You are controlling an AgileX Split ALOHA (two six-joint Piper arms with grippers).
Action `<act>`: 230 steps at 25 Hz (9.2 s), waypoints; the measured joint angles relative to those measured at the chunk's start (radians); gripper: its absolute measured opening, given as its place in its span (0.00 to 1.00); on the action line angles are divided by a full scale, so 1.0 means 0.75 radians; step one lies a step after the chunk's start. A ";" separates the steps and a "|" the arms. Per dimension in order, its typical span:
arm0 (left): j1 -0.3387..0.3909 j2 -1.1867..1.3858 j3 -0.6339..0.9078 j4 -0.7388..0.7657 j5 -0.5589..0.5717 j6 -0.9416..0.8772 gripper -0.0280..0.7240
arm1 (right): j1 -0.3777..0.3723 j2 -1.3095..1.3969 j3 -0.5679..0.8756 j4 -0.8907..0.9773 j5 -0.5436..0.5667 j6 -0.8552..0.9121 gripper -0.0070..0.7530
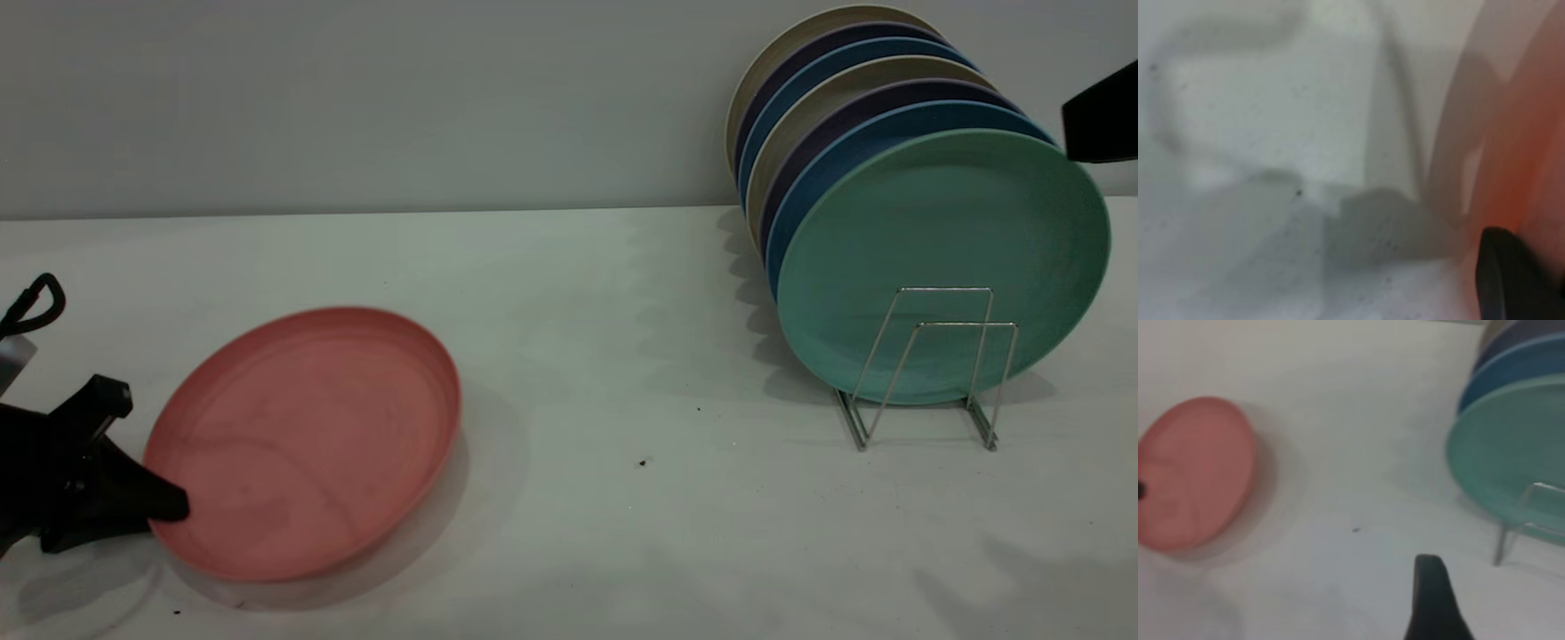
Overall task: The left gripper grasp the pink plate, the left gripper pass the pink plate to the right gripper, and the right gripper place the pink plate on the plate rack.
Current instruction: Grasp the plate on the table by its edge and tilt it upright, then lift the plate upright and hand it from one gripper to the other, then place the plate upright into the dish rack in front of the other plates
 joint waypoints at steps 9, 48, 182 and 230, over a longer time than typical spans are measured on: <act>-0.010 -0.106 -0.038 0.015 0.035 0.081 0.06 | 0.000 0.033 0.000 0.099 0.074 -0.014 0.67; -0.645 -0.250 -0.236 0.039 0.065 0.033 0.06 | 0.039 0.926 -0.249 0.631 0.476 -0.592 0.59; -0.293 -0.606 -0.237 1.291 0.047 -1.024 0.81 | -0.079 0.543 -0.665 -0.778 -0.086 -0.792 0.09; -0.293 -0.606 -0.237 1.291 0.049 -1.030 0.81 | -0.079 0.837 -0.665 -0.502 -0.103 -1.057 0.30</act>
